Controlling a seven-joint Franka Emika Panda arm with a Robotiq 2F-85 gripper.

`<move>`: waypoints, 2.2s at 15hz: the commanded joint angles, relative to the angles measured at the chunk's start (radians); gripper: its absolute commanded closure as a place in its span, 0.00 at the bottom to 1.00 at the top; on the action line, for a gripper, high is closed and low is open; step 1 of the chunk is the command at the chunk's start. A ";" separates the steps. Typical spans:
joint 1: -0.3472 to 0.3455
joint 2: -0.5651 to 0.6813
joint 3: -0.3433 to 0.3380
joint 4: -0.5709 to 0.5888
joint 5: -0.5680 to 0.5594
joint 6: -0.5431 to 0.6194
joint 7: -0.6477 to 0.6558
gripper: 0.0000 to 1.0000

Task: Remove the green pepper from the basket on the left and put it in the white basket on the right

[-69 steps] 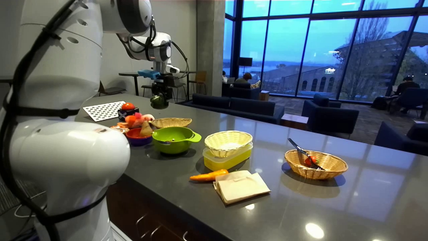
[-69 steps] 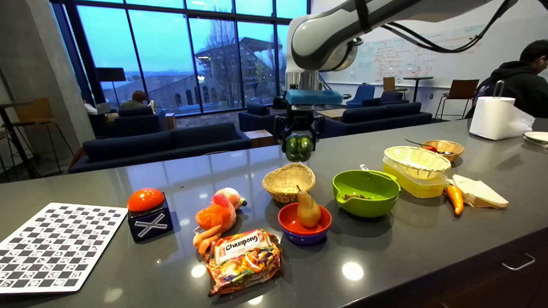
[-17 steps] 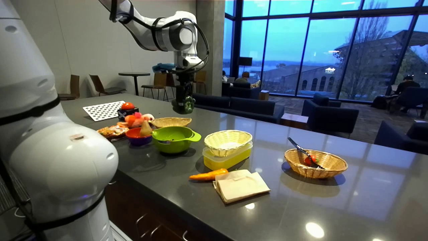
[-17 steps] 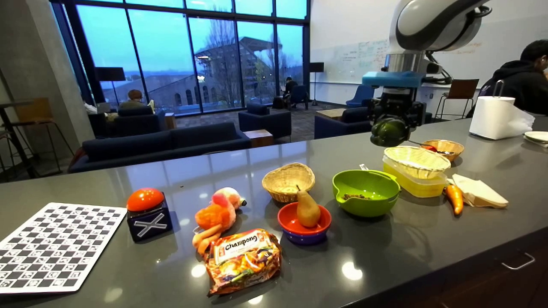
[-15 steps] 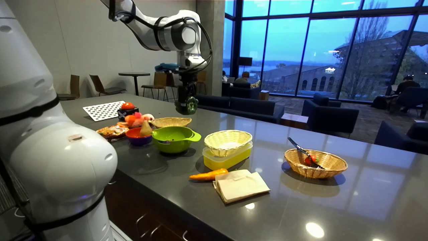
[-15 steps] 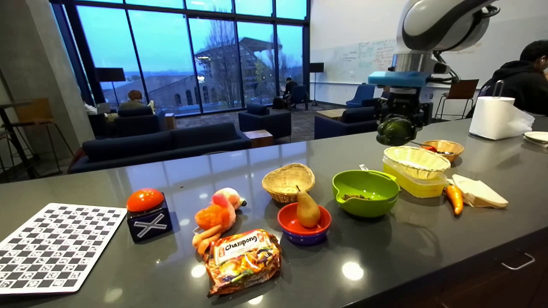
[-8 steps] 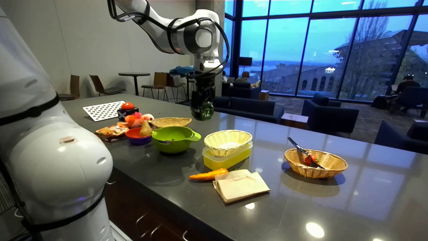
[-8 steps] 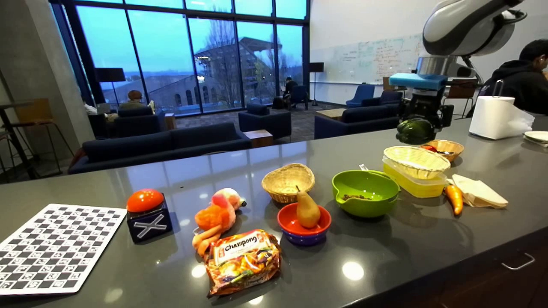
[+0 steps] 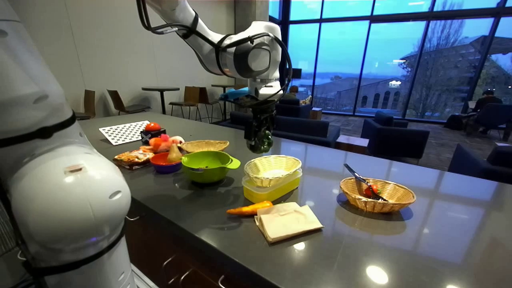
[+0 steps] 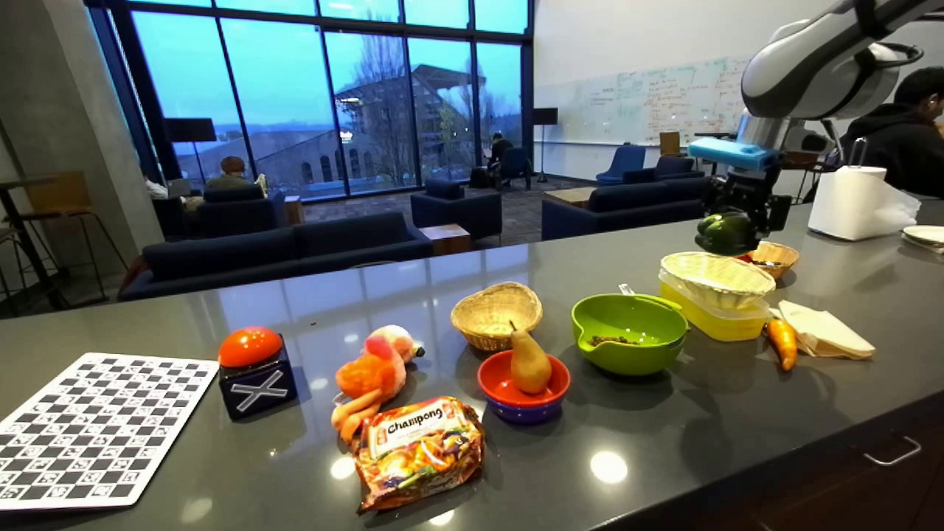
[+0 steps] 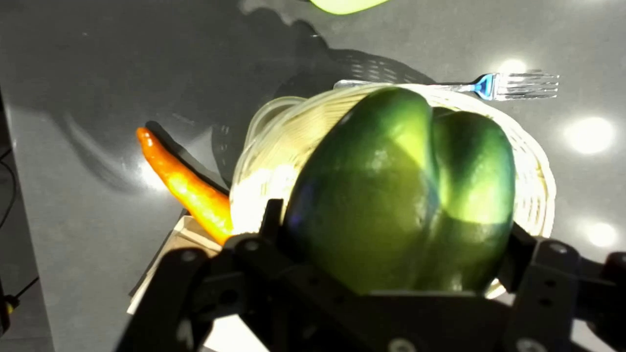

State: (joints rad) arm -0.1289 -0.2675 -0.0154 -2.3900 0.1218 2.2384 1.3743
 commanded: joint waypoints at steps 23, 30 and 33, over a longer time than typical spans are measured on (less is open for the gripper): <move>0.009 0.245 -0.055 0.028 0.081 0.180 -0.022 0.31; 0.013 0.226 -0.053 0.045 0.041 0.160 0.011 0.00; 0.020 0.201 -0.046 0.050 0.001 0.142 0.038 0.00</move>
State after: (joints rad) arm -0.1212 -0.0302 -0.0594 -2.3465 0.1665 2.4115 1.3687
